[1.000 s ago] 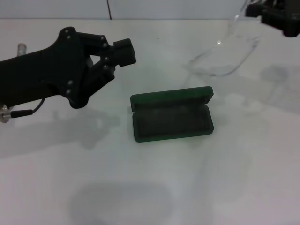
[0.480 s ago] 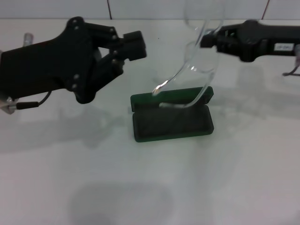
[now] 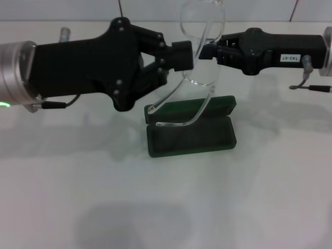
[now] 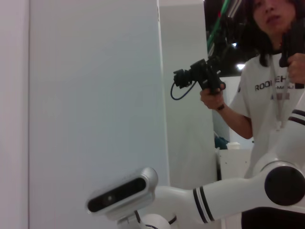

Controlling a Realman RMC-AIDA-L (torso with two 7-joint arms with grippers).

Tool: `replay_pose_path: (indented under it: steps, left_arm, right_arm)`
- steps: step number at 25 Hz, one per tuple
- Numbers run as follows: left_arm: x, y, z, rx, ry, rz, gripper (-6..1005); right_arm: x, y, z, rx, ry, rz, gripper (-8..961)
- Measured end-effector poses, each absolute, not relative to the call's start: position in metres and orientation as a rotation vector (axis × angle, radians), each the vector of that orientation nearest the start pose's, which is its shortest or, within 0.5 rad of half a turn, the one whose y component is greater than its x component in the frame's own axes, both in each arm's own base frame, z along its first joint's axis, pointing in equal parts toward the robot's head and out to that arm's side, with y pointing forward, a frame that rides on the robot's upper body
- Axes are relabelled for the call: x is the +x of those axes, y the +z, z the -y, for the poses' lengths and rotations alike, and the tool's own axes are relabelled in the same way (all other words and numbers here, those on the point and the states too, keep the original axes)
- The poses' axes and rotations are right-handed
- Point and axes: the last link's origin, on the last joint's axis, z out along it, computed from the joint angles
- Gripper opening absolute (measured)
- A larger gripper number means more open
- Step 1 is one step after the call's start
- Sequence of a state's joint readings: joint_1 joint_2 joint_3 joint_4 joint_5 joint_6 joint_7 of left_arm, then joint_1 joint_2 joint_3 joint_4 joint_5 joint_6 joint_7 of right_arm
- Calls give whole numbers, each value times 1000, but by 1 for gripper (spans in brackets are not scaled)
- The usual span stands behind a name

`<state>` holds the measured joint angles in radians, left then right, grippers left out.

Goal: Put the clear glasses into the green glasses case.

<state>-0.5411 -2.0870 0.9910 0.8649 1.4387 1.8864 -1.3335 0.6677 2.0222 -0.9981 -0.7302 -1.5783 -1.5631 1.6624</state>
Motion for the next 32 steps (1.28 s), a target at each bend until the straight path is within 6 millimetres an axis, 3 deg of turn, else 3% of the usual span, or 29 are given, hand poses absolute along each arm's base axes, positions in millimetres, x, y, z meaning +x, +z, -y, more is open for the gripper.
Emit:
replay_pose_path:
  steps: [32]
  left_arm:
    - [-149,15,-320,-2811,-1270,-73,52]
  right_arm:
    - [138,5,-370,-2888,1068,-515,106]
